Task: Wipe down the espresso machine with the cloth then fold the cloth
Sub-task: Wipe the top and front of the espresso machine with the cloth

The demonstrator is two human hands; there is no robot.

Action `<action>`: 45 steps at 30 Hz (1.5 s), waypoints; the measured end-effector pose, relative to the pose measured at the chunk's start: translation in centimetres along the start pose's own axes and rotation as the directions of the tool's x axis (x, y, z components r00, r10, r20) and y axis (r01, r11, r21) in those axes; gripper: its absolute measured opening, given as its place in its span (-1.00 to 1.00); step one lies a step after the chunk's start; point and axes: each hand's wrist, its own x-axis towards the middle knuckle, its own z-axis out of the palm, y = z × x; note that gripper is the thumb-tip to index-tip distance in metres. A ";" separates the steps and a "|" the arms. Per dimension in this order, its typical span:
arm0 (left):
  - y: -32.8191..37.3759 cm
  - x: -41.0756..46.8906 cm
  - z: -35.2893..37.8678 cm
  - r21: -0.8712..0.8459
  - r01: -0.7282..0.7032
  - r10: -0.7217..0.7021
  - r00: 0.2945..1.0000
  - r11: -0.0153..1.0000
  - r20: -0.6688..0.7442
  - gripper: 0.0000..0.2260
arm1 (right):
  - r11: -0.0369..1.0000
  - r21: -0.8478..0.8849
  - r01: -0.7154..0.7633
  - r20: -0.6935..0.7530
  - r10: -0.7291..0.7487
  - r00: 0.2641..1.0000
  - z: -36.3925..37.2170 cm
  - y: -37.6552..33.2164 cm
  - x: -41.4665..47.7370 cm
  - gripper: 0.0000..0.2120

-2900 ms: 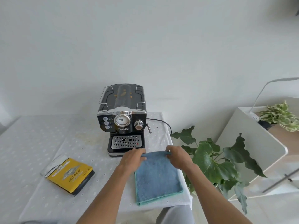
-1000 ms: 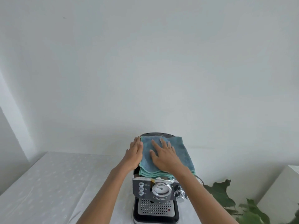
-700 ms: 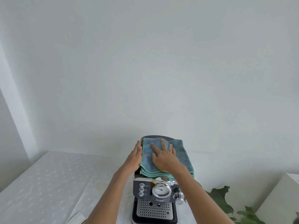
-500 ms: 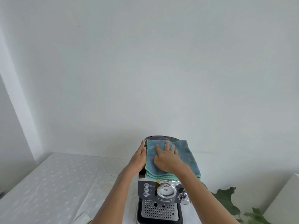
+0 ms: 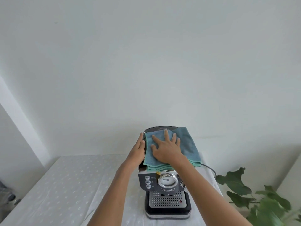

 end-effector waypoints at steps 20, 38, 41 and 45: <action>-0.3 -0.5 0.3 -0.112 -0.002 -0.001 1.000 0.994 -0.025 -0.59 | 0.994 -0.061 0.090 0.006 -0.089 0.996 0.2 0.1 -1.4 -0.44; 0.2 -1.2 0.3 -0.087 -0.031 0.030 0.999 0.996 -0.011 -0.58 | 0.999 0.029 -0.020 -0.020 0.021 1.000 0.0 0.0 -0.3 -0.47; 0.1 -1.3 0.3 -0.098 -0.029 0.027 0.999 0.995 -0.026 -0.58 | 0.999 0.022 -0.037 -0.015 0.037 0.999 -0.3 -0.5 0.8 -0.46; 0.1 -1.5 0.4 -0.112 -0.027 0.024 0.999 0.993 -0.028 -0.58 | 1.000 0.008 0.030 -0.026 -0.030 0.999 0.5 -0.1 -2.5 -0.43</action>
